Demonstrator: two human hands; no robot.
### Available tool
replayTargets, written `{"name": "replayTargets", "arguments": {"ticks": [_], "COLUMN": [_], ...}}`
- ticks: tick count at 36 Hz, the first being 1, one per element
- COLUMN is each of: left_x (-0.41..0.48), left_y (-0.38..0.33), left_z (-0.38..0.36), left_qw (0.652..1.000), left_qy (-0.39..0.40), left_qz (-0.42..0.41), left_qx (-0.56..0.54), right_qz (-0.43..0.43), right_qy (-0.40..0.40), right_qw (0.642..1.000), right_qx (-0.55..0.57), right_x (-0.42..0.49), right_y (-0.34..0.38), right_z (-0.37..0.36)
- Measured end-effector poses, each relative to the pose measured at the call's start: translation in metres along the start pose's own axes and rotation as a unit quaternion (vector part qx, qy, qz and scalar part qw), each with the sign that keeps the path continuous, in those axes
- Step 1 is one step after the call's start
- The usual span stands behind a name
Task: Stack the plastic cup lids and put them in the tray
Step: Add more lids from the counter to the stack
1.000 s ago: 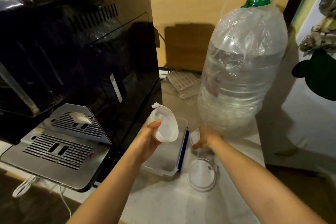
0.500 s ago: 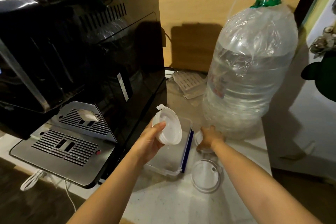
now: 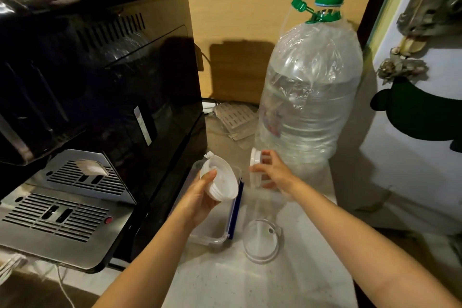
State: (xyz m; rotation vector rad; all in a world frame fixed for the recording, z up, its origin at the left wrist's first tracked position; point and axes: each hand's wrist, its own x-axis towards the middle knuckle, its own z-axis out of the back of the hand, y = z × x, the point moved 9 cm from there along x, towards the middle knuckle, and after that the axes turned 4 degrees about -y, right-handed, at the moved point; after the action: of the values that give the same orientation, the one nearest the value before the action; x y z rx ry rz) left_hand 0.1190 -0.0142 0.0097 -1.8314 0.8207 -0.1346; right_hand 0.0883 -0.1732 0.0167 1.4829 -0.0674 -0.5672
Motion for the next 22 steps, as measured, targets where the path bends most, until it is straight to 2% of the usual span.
{"name": "replayTargets", "arguments": {"ticks": [2, 8, 14, 22], "left_x": [0.004, 0.013, 0.006, -0.003], "left_y": [0.005, 0.017, 0.021, 0.022], "left_z": [-0.004, -0.021, -0.055, -0.076], "left_qw": [1.0, 0.999, 0.998, 0.991], "left_qy": [0.002, 0.017, 0.055, 0.079], "left_qz": [0.007, 0.02, 0.023, 0.054], "left_qx": [-0.007, -0.024, -0.018, -0.093], "right_qz": [0.009, 0.058, 0.094, 0.12], "right_qy": [0.03, 0.129, 0.16, 0.168], "right_qw": [0.996, 0.963, 0.942, 0.924], "right_qx": [0.083, 0.23, 0.279, 0.322], "right_x": [-0.012, -0.036, -0.048, -0.055], "right_y": [0.013, 0.042, 0.055, 0.063], "right_z": [-0.002, -0.01, -0.011, -0.007]}}
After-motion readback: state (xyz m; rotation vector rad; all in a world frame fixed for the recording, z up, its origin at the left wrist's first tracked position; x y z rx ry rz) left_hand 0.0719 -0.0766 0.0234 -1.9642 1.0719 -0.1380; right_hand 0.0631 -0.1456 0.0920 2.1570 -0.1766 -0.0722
